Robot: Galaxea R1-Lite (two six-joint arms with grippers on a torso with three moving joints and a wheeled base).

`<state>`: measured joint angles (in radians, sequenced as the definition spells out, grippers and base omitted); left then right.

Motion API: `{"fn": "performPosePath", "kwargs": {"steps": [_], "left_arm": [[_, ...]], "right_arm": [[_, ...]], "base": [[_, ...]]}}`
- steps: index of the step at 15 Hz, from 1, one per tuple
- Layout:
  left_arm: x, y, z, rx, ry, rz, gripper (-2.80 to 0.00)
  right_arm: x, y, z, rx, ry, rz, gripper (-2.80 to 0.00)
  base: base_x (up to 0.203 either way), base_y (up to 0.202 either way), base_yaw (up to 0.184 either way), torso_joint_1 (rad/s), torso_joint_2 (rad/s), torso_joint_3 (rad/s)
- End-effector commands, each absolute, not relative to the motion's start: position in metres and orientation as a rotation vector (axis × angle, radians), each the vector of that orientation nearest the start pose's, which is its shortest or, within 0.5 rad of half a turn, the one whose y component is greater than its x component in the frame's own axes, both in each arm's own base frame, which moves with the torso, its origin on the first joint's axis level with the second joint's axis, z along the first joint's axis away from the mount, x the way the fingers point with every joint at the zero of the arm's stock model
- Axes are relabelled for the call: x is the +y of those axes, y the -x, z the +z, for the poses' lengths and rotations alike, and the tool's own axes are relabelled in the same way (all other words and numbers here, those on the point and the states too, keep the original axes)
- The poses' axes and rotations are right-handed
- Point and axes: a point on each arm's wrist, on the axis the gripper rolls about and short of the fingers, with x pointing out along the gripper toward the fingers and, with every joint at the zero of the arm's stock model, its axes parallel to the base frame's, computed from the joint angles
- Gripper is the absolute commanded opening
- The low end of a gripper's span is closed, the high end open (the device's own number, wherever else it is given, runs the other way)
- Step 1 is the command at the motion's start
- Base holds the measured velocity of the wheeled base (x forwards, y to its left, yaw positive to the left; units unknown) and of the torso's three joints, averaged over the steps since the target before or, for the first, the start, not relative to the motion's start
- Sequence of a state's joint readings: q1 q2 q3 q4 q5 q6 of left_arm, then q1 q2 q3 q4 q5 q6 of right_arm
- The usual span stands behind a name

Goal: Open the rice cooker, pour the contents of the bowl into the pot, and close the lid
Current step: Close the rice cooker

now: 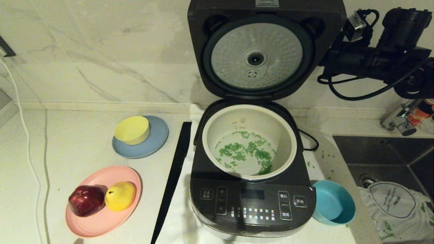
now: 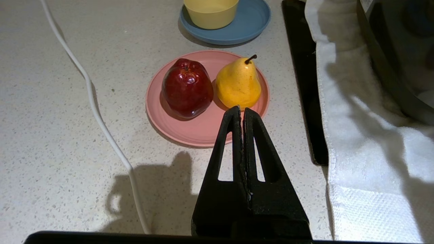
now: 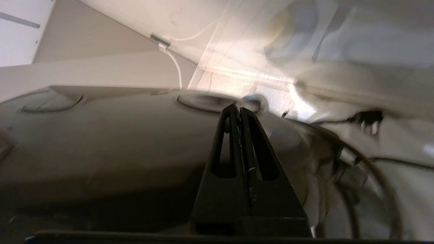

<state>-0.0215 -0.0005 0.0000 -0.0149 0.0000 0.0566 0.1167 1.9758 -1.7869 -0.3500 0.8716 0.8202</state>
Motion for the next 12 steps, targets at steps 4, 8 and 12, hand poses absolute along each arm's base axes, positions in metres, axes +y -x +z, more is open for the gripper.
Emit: {"fn": "performPosePath", "kwargs": {"steps": [4,8,12], "left_arm": [[0.000,0.022,0.074,-0.010,-0.057,-0.021,-2.80],[0.000,0.022,0.074,-0.010,-0.057,-0.021,-2.80],[0.000,0.022,0.074,-0.010,-0.058,-0.021,-2.80]], "right_arm": [[0.072,-0.343,0.344,0.290,-0.688,1.040,-2.80],[0.068,-0.307,0.349,0.309,-0.685,1.061,-2.80],[0.065,-0.272,0.335,0.374,-0.700,1.071,-2.80]], "base": [[0.000,0.000,0.000,0.000,0.00,0.000],[0.000,0.000,0.000,0.000,0.00,0.000],[0.000,0.000,0.000,0.000,0.00,0.000]]}}
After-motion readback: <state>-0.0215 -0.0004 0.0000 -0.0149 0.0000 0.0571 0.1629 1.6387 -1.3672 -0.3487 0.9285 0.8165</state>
